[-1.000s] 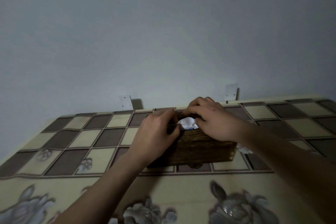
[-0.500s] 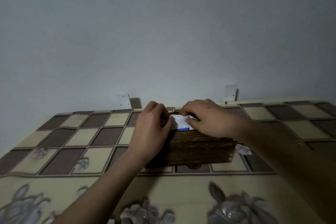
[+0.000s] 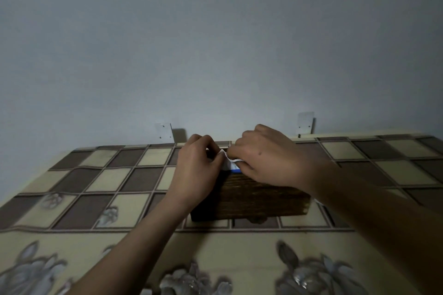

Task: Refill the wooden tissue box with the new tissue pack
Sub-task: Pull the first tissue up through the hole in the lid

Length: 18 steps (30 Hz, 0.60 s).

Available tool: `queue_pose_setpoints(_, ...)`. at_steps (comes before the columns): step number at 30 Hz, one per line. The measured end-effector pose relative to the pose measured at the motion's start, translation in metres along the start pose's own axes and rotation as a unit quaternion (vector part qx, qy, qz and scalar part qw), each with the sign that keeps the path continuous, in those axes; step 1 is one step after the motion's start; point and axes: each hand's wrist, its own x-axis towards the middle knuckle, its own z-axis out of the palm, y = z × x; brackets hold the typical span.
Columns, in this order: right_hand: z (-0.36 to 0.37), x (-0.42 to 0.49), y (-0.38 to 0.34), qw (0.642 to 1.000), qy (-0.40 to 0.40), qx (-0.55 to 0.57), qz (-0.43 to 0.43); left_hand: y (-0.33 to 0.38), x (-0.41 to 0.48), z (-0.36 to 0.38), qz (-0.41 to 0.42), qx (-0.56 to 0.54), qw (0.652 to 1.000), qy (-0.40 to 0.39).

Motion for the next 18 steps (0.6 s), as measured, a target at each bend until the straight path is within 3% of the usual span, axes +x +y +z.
queue_pose_setpoints(6,0.004,0.004,-0.003,0.999,0.007,-0.012,0.053,-0.005,0.004,0.001,-0.047,-0.008,0.999,0.010)
queue_pose_setpoints(18,0.012,-0.005,0.012,0.977,-0.009,0.072,0.203,-0.002,0.003,-0.006,-0.029,-0.042,0.996,-0.071)
